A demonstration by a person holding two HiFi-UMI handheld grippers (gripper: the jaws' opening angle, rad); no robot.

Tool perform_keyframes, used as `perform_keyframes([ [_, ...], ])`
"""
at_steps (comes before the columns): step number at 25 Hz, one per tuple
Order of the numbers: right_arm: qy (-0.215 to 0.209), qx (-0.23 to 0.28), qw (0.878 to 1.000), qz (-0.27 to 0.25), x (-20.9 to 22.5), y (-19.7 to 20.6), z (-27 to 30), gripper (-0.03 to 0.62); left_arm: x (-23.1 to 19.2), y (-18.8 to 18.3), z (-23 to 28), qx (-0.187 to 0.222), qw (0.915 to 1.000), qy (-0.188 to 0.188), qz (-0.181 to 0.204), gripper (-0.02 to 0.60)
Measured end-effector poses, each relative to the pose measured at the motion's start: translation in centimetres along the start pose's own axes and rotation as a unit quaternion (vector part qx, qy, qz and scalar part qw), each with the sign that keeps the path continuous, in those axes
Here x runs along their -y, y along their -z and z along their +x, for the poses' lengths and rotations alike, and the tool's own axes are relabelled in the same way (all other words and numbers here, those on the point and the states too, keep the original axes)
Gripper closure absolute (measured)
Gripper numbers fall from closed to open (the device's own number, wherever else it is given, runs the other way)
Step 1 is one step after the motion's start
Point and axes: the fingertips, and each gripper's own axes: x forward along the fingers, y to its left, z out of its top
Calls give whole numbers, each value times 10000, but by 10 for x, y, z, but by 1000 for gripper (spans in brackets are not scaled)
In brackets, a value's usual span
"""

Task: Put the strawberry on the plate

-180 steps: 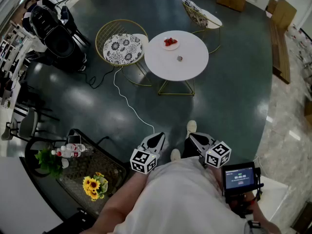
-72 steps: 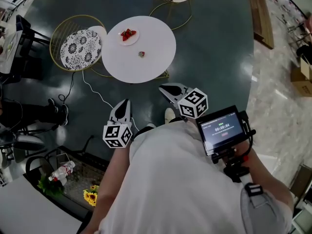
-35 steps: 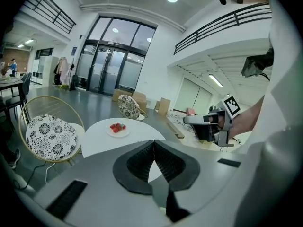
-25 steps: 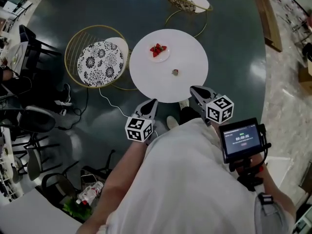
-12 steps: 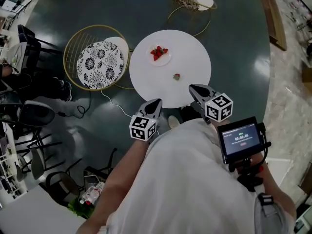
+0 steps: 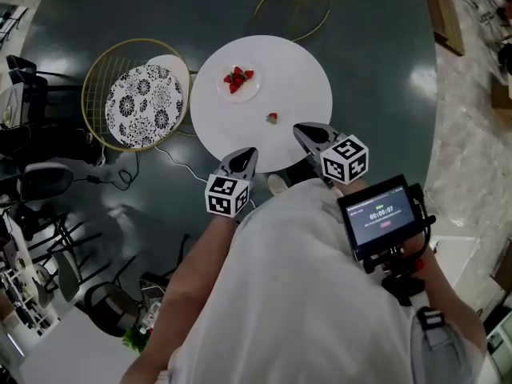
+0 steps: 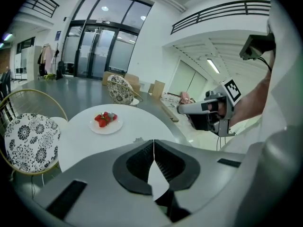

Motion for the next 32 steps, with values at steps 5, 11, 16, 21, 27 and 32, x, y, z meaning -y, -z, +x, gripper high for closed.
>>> perform_keyframes([
  [5, -33, -85, 9998, 168, 15, -2, 8, 586, -8, -6, 23, -250, 9997, 8, -2, 572],
  [11, -55, -169, 9995, 267, 33, 0, 20, 586, -21, -12, 50, -468, 9988, -69, 155, 572],
  [16, -46, -214, 9992, 334, 31, 5, 17, 586, -16, -9, 56, -617, 9977, -23, 273, 572],
  [21, 11, -264, 9988, 407, 34, 9, 14, 586, -12, -5, 63, -758, 9965, 63, 340, 572],
  [27, 50, -277, 9983, 517, 37, 14, 12, 586, -10, 2, 78, -1038, 9933, 185, 473, 571],
  [32, 93, -318, 9977, 591, 34, 20, 10, 586, -14, 2, 85, -1241, 9901, 202, 617, 571],
])
